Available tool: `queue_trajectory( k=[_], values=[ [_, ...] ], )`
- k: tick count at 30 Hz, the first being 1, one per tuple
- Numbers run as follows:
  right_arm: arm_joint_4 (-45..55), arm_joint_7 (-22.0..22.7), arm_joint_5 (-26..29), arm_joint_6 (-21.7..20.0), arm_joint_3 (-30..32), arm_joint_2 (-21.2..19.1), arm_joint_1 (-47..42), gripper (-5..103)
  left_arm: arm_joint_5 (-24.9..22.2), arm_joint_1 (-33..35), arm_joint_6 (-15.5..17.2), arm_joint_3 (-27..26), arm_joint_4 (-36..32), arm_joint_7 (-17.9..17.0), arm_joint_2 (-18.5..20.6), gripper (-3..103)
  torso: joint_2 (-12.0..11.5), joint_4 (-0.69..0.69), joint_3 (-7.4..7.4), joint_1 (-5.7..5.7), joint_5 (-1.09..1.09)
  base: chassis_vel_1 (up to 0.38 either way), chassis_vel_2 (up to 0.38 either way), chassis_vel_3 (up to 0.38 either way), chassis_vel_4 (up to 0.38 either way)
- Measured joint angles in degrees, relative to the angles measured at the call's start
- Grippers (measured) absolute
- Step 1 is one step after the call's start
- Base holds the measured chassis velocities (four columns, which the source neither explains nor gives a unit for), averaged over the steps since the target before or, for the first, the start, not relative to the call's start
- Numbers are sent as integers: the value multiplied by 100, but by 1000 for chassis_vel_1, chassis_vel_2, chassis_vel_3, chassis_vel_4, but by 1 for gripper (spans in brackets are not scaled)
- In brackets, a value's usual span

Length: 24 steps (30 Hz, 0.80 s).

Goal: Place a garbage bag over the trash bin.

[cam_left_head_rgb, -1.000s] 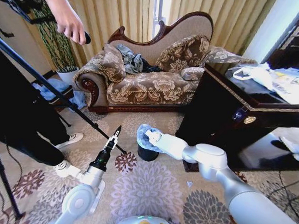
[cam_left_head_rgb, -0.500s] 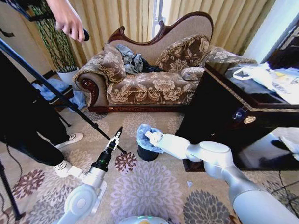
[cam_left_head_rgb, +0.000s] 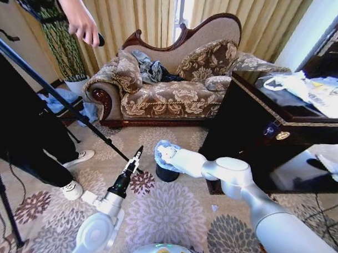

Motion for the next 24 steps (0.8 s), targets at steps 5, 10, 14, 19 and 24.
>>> queue_trajectory(
  k=[5,10,14,19,24],
  values=[
    [254,7,411,-1,-566,-44,179,0,-3,-41,-60,-24,-15,27,-78,92,0,0,0,0,0,0,0,0,0],
    [232,5,478,0,-800,-12,168,0,14,-68,-85,16,-14,51,-162,92,0,1,0,0,0,0,0,0,0],
    [238,0,467,0,-884,-79,143,0,43,-81,-92,63,1,71,-204,92,0,1,0,0,1,0,0,0,0],
    [362,-26,471,0,-1028,-201,183,0,68,-124,-93,127,47,79,-237,92,0,1,0,0,0,0,0,0,0],
    [459,-26,533,0,-1027,-231,211,0,96,-157,-93,194,112,93,-273,92,0,0,0,0,0,0,0,0,0]
  ],
)
